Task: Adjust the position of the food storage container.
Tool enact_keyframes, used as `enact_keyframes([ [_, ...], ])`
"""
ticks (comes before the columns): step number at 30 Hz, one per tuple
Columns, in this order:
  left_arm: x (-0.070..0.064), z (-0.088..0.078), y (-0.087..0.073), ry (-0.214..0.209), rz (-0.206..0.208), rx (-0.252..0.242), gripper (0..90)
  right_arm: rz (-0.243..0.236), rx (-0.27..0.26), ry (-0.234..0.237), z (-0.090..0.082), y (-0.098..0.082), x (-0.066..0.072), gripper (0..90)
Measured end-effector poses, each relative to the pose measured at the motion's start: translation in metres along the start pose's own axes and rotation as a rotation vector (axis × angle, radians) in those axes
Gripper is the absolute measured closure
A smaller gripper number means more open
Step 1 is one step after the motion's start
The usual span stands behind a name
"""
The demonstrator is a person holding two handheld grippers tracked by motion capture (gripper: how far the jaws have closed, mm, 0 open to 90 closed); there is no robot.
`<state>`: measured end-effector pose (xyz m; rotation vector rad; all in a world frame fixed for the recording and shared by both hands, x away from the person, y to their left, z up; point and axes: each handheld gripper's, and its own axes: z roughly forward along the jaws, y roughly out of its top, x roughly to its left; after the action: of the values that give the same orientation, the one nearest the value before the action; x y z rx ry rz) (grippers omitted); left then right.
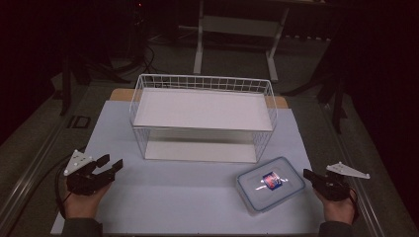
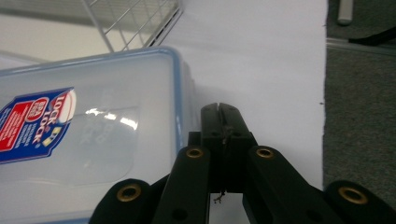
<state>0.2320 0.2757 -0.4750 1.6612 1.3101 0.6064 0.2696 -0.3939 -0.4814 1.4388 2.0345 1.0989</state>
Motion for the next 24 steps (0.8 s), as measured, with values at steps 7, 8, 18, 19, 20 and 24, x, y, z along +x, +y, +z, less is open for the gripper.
enact_keyframes([
  [7, -0.001, 0.002, 0.000, -0.005, 0.005, 0.005, 44.7, -0.004, 0.033, 0.012, 0.001, -0.002, 0.000, 89.8],
  [8, -0.002, 0.002, 0.000, -0.006, 0.007, 0.005, 44.7, -0.004, 0.040, 0.008, 0.001, -0.003, 0.000, 89.8],
  [18, -0.003, 0.002, 0.000, -0.011, 0.015, 0.000, 44.9, -0.036, 0.089, 0.024, -0.001, -0.007, 0.007, 89.9],
  [19, -0.003, 0.002, 0.000, -0.011, 0.015, 0.000, 44.9, -0.044, 0.092, 0.030, -0.001, -0.007, 0.009, 89.9],
  [20, -0.004, 0.001, 0.001, -0.012, 0.015, 0.000, 44.9, -0.048, 0.094, 0.034, -0.001, -0.007, 0.011, 89.9],
  [24, -0.004, 0.001, 0.001, -0.014, 0.020, -0.002, 44.9, -0.068, 0.107, 0.063, 0.000, -0.007, 0.019, 89.8],
])
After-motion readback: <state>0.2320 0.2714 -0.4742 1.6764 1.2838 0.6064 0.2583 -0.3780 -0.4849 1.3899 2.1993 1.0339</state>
